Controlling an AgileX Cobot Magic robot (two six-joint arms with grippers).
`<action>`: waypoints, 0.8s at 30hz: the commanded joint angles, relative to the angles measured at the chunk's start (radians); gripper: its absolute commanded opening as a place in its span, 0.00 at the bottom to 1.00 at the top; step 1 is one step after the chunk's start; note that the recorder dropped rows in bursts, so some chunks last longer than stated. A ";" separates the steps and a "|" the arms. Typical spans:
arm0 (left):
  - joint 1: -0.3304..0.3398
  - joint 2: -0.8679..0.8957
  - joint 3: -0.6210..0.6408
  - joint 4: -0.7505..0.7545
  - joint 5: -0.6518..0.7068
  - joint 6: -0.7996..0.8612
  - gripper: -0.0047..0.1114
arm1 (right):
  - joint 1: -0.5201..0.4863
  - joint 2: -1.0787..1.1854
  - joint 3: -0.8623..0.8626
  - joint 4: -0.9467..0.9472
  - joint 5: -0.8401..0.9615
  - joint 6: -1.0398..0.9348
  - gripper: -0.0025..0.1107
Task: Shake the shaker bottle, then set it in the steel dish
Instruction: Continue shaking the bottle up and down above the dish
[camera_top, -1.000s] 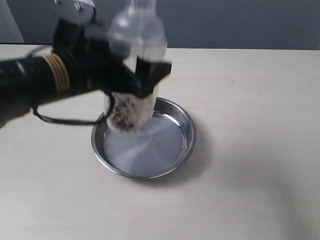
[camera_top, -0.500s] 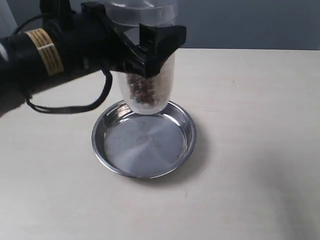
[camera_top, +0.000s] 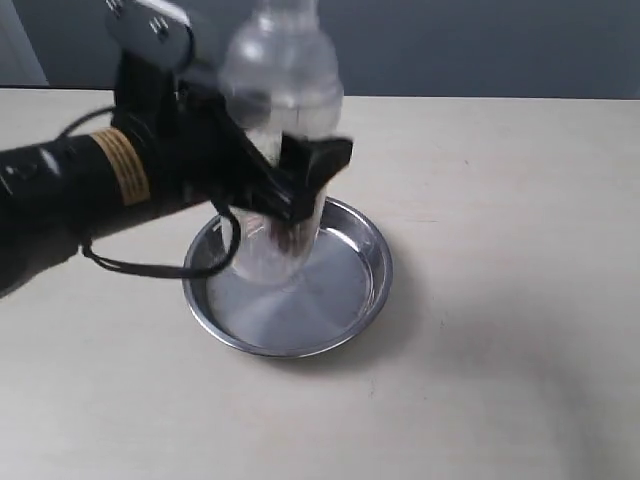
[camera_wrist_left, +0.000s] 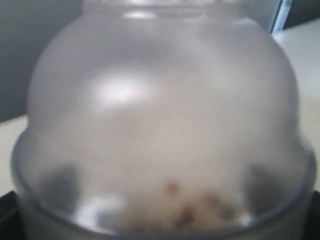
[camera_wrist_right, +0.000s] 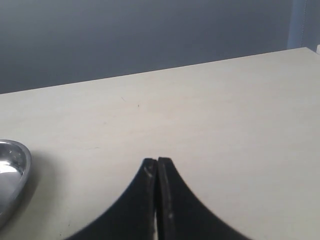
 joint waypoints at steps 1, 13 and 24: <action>0.006 -0.124 -0.083 -0.031 -0.097 0.044 0.04 | -0.005 -0.005 0.001 -0.003 -0.012 -0.004 0.01; 0.007 -0.112 -0.102 -0.038 0.014 0.028 0.04 | -0.005 -0.005 0.001 -0.003 -0.012 -0.004 0.01; 0.017 -0.128 -0.097 -0.049 -0.024 0.017 0.04 | -0.005 -0.005 0.001 -0.003 -0.012 -0.004 0.01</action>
